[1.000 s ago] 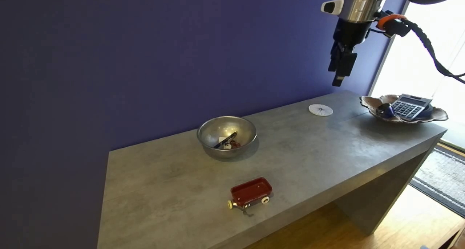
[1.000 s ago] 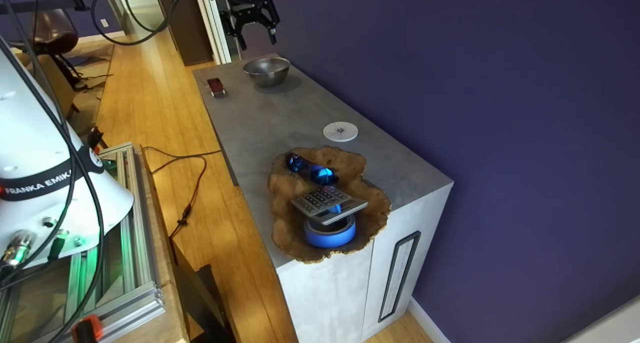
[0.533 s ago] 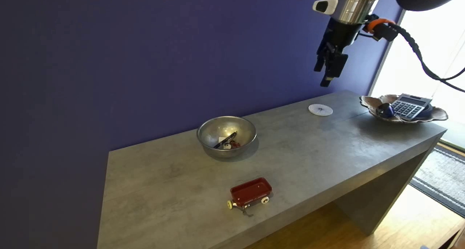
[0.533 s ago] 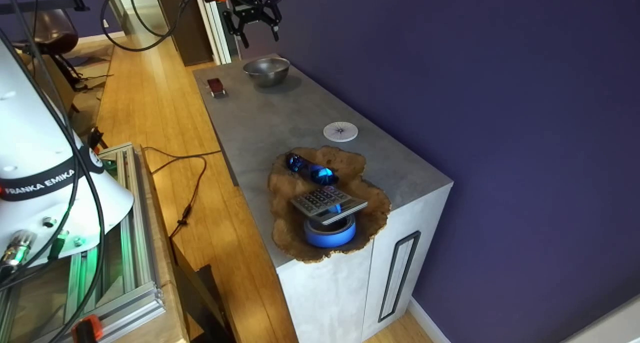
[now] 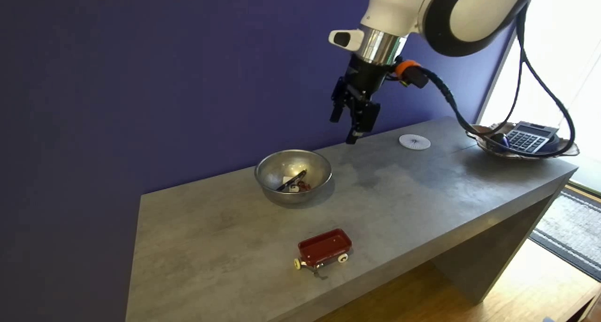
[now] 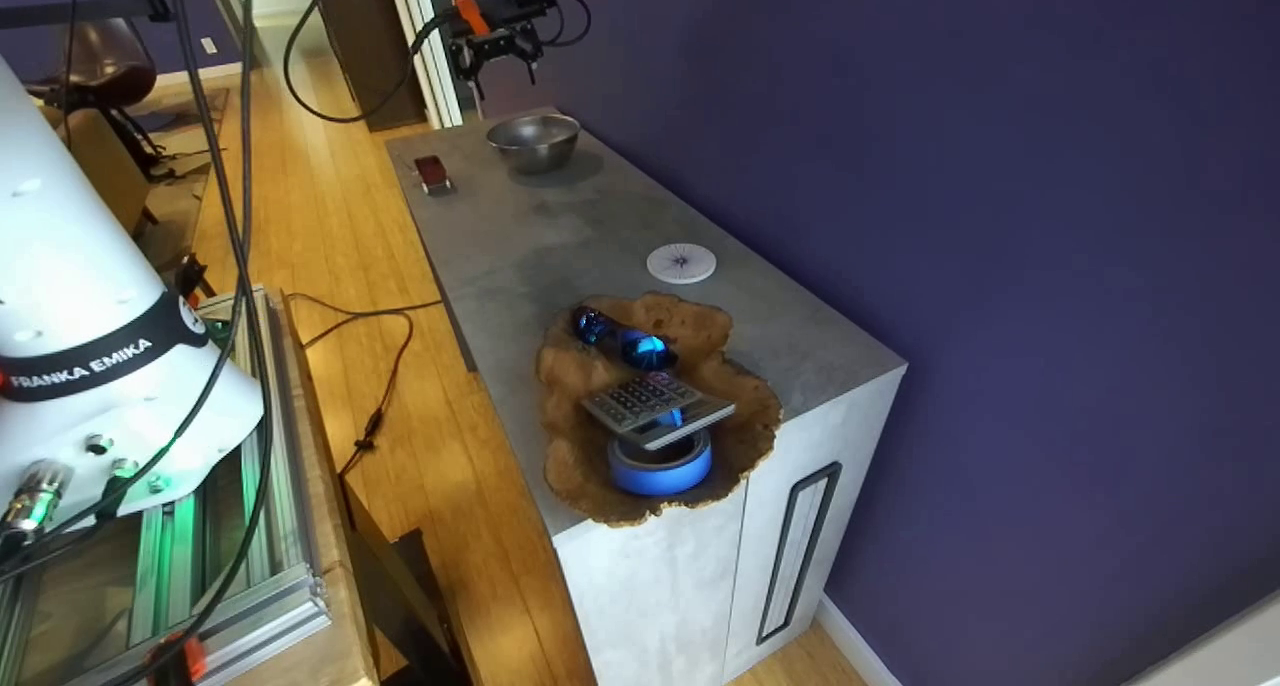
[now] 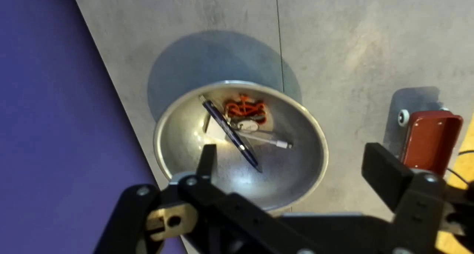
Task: Take the pen out of the bowl
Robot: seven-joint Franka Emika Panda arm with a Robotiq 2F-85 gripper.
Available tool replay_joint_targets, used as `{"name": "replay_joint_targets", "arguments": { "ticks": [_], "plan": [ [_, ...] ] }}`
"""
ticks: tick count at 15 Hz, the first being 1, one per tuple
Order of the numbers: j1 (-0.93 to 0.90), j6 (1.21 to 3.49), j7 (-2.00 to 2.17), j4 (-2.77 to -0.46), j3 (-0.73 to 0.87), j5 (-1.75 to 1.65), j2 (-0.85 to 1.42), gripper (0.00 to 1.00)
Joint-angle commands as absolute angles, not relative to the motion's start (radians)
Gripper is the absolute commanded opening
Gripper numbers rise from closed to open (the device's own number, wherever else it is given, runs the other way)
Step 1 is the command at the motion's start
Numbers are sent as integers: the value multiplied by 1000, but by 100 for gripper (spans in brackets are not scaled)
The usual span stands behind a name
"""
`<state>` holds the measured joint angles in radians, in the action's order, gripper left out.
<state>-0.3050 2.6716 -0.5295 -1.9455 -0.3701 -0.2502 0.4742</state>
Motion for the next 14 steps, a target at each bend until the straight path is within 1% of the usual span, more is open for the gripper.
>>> {"name": "replay_joint_targets", "arguments": {
  "ticks": [1,2,3,6,10,14],
  "plan": [
    [-248,2652,-779,-1694,-455,-209,716,100],
    [-209,2633,-847,-1646,-503,-203,751,100],
    [-278,2669,-723,-1780,-421,-220,640,100],
    [-269,2670,-746,-1747,-422,-217,683,100],
    [-325,2845,-734,-1666,-369,-271,785,100],
    [-333,2878,-771,-1579,-369,-294,894,100]
  ]
}}
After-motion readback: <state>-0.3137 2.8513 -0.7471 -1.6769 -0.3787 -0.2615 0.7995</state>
